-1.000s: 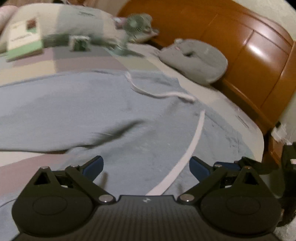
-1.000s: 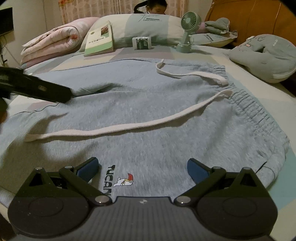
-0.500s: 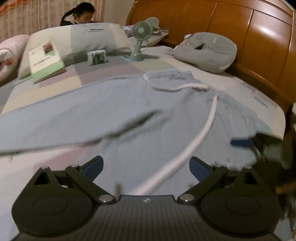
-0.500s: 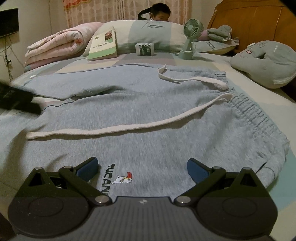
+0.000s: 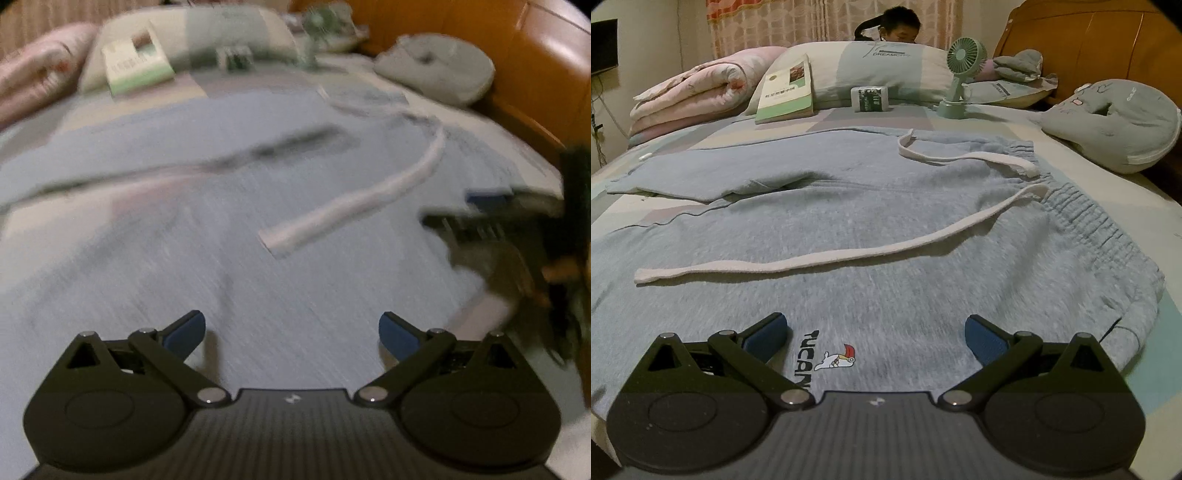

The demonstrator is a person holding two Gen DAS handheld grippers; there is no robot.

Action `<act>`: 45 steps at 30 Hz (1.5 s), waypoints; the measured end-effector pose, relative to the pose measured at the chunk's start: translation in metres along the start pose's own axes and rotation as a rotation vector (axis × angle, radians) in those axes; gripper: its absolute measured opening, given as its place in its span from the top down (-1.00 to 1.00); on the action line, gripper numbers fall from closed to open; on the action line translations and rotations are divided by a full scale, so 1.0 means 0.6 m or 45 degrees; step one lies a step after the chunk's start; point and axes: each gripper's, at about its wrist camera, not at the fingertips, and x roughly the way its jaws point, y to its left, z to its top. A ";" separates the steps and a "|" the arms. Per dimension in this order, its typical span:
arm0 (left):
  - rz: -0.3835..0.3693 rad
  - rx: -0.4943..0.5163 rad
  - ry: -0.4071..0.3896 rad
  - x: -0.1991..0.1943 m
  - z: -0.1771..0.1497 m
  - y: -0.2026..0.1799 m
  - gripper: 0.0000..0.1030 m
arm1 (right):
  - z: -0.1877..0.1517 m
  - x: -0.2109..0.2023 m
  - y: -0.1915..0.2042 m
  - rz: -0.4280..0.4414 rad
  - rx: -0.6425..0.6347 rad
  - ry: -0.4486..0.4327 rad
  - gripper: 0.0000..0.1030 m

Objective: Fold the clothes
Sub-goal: 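Move the open right gripper to the elastic cuff of a pant leg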

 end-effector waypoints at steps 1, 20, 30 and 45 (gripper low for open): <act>0.014 -0.010 -0.033 -0.001 0.010 0.012 -0.94 | 0.000 0.000 0.000 -0.001 0.001 -0.001 -1.00; 0.162 -0.488 -0.041 0.028 0.038 0.260 -0.93 | -0.009 -0.005 0.001 0.005 -0.004 -0.039 -1.00; 0.158 -0.415 -0.006 0.076 0.047 0.230 -0.93 | -0.010 -0.005 0.001 0.003 -0.018 -0.049 -1.00; 0.059 0.087 0.064 0.008 -0.010 0.024 -0.94 | -0.012 -0.047 0.017 0.051 -0.134 0.098 -1.00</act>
